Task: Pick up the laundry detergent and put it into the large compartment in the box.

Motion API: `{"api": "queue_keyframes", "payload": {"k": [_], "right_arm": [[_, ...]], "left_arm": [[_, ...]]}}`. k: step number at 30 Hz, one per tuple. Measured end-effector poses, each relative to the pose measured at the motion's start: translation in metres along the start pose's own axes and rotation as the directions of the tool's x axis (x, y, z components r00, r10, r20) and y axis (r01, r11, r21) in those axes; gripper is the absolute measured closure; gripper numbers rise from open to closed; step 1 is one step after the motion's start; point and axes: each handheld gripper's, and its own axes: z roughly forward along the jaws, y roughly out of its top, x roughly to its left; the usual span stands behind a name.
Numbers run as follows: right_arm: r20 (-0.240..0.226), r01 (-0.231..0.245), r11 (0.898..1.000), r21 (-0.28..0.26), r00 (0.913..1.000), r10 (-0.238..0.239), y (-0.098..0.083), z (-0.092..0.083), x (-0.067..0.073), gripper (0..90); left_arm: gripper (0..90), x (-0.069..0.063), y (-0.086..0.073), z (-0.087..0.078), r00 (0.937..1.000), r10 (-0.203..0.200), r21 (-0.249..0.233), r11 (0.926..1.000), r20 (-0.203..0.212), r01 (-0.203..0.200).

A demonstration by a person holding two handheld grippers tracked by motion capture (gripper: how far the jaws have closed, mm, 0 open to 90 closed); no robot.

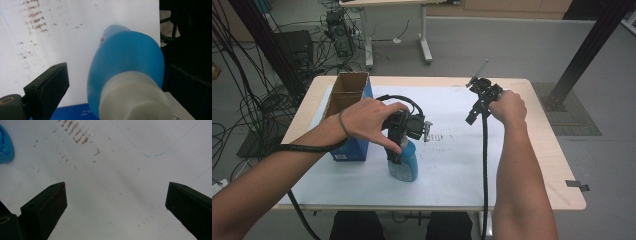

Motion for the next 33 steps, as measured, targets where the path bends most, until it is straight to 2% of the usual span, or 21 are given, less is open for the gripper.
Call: {"api": "queue_keyframes", "payload": {"k": [8, 10, 12, 17, 23, 26, 29, 33], "right_arm": [[-0.004, -0.003, 1.000, 0.000, 1.0000, 0.003, -0.0009, 0.0005, -0.0009, 3.8], [-0.005, -0.003, 1.000, -0.002, 1.0000, 0.003, -0.0014, 0.0008, -0.0011, 3.8], [-0.001, -0.001, 1.000, 0.000, 1.0000, 0.001, -0.0013, 0.0014, -0.0005, 3.7], [-0.003, -0.004, 1.000, 0.004, 1.0000, 0.004, -0.0022, 0.0029, -0.0008, 3.8], [0.004, -0.005, 1.000, 0.004, 1.0000, 0.005, -0.0037, 0.0018, -0.0005, 3.8], [0.004, -0.005, 1.000, 0.006, 1.0000, 0.005, -0.0039, 0.0020, -0.0011, 3.8], [0.004, -0.004, 1.000, 0.005, 1.0000, 0.004, -0.0041, 0.0017, -0.0009, 3.8], [0.007, -0.004, 1.000, 0.001, 1.0000, 0.004, -0.0050, 0.0014, -0.0005, 3.8]], "left_arm": [[5.3, 0.0016, -0.0003, 0.0109, 1.0000, 0.005, -0.008, 1.0000, 0.008, -0.005], [6.0, 0.0036, -0.0019, 0.0112, 0.9998, 0.005, -0.015, 0.9999, 0.018, -0.005], [5.5, 0.0020, -0.0017, 0.0111, 1.0000, 0.006, -0.014, 0.9999, 0.008, -0.006], [6.1, 0.0028, -0.0022, 0.0098, 0.9998, 0.011, -0.024, 0.9996, 0.014, -0.011], [14.9, 0.0027, -0.0030, 0.0081, 0.9997, 0.015, -0.023, 0.9996, 0.017, -0.015], [21.6, 0.0029, -0.0024, 0.0079, 0.9997, 0.017, -0.017, 0.9997, 0.019, -0.017], [32.7, 0.0032, -0.0021, 0.0071, 0.9995, 0.022, -0.014, 0.9997, 0.022, -0.022], [35.3, 0.0026, -0.0017, 0.0064, 0.9994, 0.023, -0.013, 0.9997, 0.025, -0.023]]}}
